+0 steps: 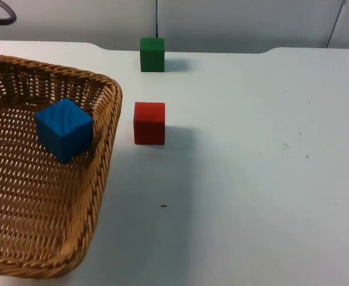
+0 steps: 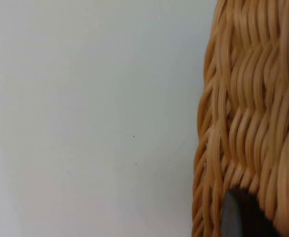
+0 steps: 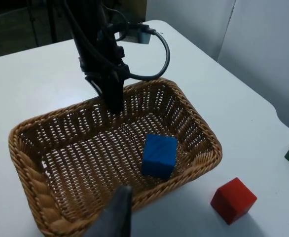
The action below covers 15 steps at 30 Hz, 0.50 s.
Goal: Pick up the basket with the left hand and place the blue cube into the basket with the right hand.
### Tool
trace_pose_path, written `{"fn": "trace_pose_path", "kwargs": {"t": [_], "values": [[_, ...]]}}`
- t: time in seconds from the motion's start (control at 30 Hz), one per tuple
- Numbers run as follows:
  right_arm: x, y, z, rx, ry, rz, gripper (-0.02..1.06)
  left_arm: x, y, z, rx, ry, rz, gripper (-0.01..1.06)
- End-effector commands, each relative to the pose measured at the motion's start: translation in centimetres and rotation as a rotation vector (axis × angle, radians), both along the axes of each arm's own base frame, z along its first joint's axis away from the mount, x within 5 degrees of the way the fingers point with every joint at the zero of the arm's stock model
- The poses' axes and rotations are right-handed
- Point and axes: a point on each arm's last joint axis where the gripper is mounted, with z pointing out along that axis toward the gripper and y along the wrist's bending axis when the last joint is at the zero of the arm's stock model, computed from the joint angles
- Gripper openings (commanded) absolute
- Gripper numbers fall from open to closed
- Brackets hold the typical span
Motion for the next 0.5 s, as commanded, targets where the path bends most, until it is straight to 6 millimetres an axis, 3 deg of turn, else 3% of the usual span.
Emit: {"fn": "trace_pose_path", "kwargs": {"t": [0.0,0.47], "values": [[-0.8,-0.8,0.4,0.01,0.005,0.002,1.04,0.4,-0.2,-0.8,-0.023,0.011,0.001,0.0],[-3.8,-4.1,2.8,0.08,-0.074,0.007,1.04,0.9,0.3,-4.4,0.017,0.08,-0.009,0.0]]}}
